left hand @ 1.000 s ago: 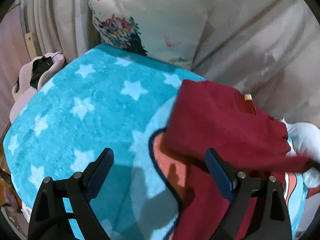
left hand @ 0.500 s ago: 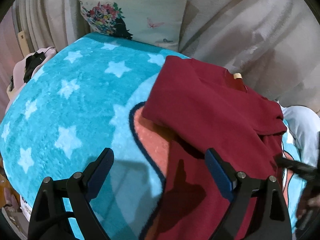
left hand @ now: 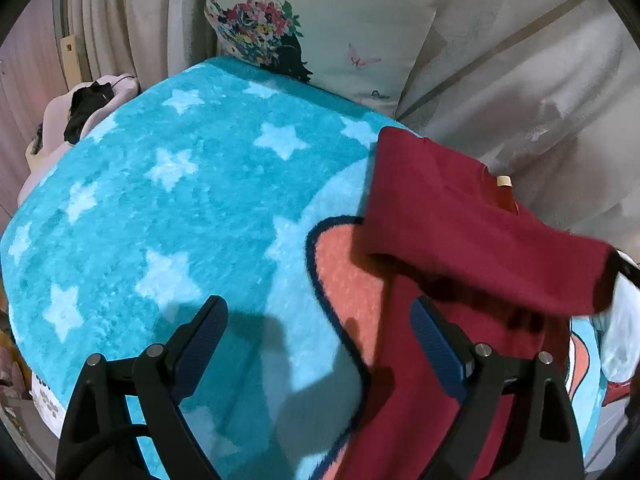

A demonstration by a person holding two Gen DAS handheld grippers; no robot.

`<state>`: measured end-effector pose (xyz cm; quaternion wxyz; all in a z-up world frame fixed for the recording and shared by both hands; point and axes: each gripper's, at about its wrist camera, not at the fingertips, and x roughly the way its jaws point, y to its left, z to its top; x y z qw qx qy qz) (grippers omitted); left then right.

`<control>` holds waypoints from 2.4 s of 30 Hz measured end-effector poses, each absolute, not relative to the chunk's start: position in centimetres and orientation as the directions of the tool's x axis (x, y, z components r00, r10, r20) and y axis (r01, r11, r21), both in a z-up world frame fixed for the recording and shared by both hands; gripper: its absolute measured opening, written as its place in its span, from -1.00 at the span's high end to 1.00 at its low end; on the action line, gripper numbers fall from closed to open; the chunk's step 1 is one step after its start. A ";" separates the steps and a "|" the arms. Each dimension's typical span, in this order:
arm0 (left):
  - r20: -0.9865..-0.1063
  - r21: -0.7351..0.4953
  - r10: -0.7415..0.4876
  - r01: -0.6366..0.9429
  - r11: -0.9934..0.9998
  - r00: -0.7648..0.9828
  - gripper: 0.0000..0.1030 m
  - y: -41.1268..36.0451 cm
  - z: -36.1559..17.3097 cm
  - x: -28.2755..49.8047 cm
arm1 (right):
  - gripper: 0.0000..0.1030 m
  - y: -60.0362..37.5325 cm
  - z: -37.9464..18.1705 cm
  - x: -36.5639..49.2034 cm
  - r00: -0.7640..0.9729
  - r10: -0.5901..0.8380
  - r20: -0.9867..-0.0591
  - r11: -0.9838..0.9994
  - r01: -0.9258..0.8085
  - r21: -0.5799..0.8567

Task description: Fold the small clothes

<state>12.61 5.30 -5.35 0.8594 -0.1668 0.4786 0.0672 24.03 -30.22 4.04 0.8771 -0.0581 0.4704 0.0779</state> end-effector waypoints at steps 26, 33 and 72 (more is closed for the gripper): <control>-0.845 -0.434 -0.326 -0.189 0.881 0.424 -0.78 1.0 -10.0 3.7 | -0.04 -41.8 -7.5 1.3 0.332 0.642 -0.691 0.681 0.167 0.713; -0.831 -0.432 -0.344 -0.116 0.895 0.437 -0.78 -2.2 -10.2 -2.5 | -0.04 -38.4 -9.2 -3.6 0.267 0.755 -0.599 0.594 0.108 0.797; -0.774 -0.490 -0.357 -0.139 0.860 0.523 0.76 -1.2 -2.0 -6.4 | 0.81 -37.2 -0.1 -1.1 0.288 0.780 -0.556 0.611 -0.161 0.775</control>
